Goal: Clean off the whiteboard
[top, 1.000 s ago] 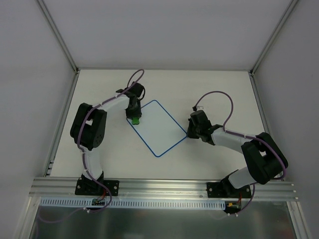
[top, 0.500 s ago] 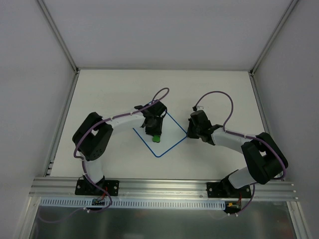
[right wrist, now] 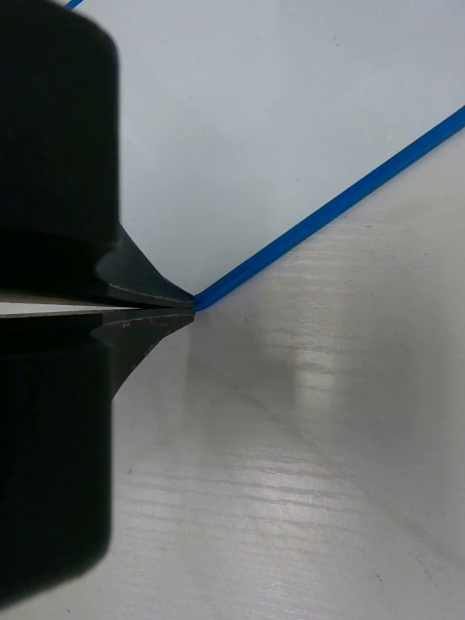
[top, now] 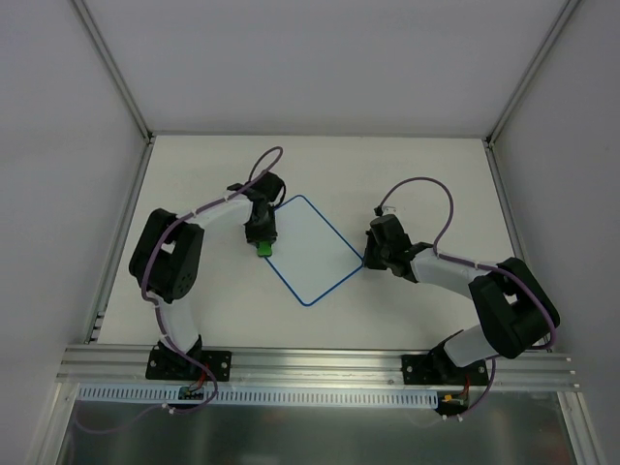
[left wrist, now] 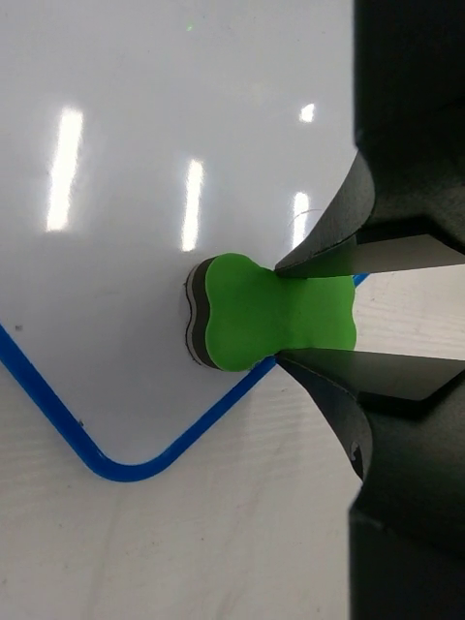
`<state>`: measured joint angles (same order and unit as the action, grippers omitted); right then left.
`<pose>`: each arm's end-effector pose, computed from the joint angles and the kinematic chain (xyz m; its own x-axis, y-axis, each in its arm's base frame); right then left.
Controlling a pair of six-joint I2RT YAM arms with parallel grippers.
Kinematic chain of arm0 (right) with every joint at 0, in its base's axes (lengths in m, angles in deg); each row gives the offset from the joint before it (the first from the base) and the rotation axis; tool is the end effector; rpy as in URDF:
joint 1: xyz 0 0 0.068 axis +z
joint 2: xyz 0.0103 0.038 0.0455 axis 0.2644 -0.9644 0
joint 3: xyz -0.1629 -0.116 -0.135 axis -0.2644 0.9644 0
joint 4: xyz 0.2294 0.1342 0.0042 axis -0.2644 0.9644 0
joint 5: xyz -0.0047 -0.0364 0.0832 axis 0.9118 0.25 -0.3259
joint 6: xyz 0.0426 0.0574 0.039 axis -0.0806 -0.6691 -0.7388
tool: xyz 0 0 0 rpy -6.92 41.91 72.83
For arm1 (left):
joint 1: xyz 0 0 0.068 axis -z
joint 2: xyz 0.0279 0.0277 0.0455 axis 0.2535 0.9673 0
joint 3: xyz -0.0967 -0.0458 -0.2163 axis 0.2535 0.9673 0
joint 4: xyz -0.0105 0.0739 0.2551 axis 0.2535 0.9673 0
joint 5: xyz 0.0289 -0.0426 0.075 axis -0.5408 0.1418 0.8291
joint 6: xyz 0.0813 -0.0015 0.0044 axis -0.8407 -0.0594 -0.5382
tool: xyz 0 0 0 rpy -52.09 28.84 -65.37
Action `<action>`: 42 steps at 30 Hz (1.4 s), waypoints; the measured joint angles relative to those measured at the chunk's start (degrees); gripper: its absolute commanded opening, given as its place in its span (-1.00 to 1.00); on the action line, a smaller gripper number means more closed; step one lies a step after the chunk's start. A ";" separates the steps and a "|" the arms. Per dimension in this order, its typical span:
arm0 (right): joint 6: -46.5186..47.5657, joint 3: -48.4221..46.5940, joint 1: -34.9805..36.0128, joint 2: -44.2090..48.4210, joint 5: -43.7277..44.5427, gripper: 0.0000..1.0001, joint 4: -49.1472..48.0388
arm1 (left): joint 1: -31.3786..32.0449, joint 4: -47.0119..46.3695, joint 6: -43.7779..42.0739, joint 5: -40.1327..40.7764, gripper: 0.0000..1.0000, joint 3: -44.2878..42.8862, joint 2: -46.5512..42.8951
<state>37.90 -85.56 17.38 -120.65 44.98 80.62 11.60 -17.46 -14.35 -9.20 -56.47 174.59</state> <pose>0.2689 0.1634 0.0982 -0.6966 -0.1310 -0.7054 -0.2949 0.9486 0.1150 0.3414 -0.1597 0.1094 -0.9124 -0.1101 -0.3942 -0.0717 0.9913 -0.1108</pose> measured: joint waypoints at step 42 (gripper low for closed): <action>0.02 0.00 -0.31 -0.20 -0.20 -0.99 -0.31 | -7.06 3.58 -4.22 -1.38 -1.00 -13.51 9.31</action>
<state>37.92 -85.56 17.07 -120.84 44.78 80.32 4.54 -13.88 -18.57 -10.58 -69.97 183.91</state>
